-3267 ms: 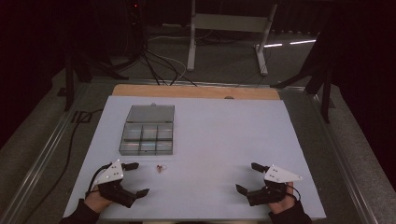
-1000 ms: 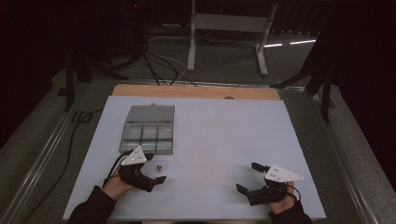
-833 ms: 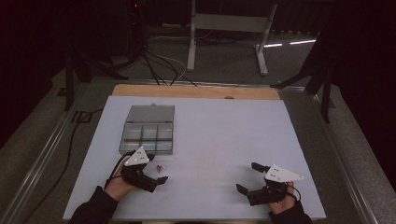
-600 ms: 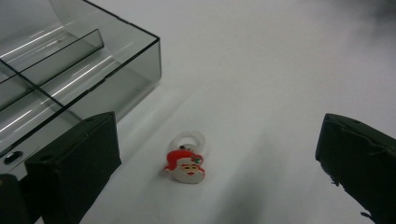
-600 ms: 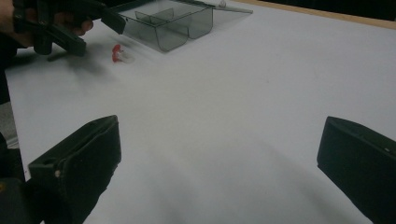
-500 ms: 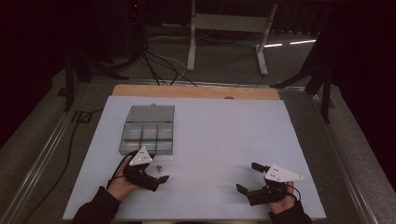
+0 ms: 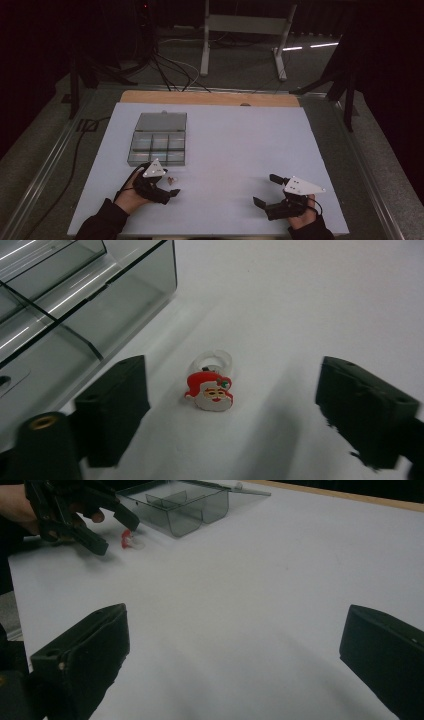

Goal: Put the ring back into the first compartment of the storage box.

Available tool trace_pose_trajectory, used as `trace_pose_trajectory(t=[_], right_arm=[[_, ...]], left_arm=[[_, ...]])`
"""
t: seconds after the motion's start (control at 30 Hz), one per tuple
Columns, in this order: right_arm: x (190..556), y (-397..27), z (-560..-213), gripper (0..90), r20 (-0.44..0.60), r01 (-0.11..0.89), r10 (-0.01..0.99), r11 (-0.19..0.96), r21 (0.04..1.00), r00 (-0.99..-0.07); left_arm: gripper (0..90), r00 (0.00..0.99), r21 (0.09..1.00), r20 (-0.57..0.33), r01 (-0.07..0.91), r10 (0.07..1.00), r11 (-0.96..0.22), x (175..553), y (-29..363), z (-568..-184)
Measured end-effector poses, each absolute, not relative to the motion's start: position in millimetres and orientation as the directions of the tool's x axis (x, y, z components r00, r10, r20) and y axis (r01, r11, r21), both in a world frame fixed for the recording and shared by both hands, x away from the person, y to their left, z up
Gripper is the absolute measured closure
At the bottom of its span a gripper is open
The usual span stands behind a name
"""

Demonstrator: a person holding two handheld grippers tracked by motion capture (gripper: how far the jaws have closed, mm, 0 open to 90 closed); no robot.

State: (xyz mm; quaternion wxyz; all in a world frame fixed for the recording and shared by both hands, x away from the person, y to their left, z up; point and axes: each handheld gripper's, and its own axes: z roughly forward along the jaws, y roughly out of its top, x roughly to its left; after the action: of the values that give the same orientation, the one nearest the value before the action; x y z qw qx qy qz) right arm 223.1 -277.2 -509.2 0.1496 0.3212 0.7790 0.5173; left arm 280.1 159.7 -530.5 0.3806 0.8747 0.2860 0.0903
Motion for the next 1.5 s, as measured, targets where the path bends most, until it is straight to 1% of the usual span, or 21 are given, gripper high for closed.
trace_pose_trajectory(t=[0.07,0.1,0.23,0.4,0.53,0.63,0.77,0.87,1.17,1.5], right_arm=[[223.4,-277.5,-509.3,0.0,0.101,0.347,0.656,0.256,0.902,-0.748],[223.1,-277.6,-509.3,0.0,0.101,0.346,0.656,0.255,0.903,-0.748],[223.3,-277.8,-509.2,0.0,0.106,0.349,0.655,0.253,0.902,-0.748],[223.6,-277.9,-509.6,0.0,0.106,0.35,0.655,0.254,0.902,-0.748],[223.3,-277.7,-509.4,0.0,0.104,0.347,0.653,0.255,0.902,-0.75],[223.3,-277.8,-509.5,0.0,0.106,0.349,0.653,0.255,0.902,-0.75],[223.4,-278.1,-509.3,0.0,0.109,0.351,0.654,0.251,0.902,-0.749],[222.9,-277.9,-509.2,0.0,0.106,0.347,0.653,0.253,0.903,-0.75],[223.0,-278.1,-509.2,0.0,0.109,0.35,0.653,0.252,0.902,-0.75],[223.2,-277.9,-509.2,0.0,0.109,0.35,0.652,0.253,0.902,-0.75]], left_arm=[[16.9,0.823,0.714,-0.058,0.43,0.566,-0.553,280.4,159.5,-530.7],[20.8,0.824,0.714,-0.052,0.426,0.564,-0.555,280.4,159.3,-531.0],[26.8,0.823,0.717,-0.05,0.424,0.565,-0.554,281.6,160.4,-531.1],[36.4,0.825,0.721,-0.045,0.417,0.564,-0.553,283.2,161.4,-530.5],[40.2,0.826,0.718,-0.041,0.416,0.562,-0.559,284.2,160.5,-530.7],[44.8,0.829,0.717,-0.033,0.409,0.558,-0.564,285.0,160.0,-530.9],[53.8,0.84,0.716,-0.025,0.394,0.542,-0.577,286.1,160.1,-532.9],[58.2,0.845,0.71,-0.018,0.387,0.534,-0.588,286.8,159.9,-533.7],[67.9,0.845,0.7,-0.001,0.383,0.535,-0.602,288.8,158.9,-532.8],[72.7,0.852,0.682,0.016,0.373,0.523,-0.629,288.6,155.8,-530.6]])
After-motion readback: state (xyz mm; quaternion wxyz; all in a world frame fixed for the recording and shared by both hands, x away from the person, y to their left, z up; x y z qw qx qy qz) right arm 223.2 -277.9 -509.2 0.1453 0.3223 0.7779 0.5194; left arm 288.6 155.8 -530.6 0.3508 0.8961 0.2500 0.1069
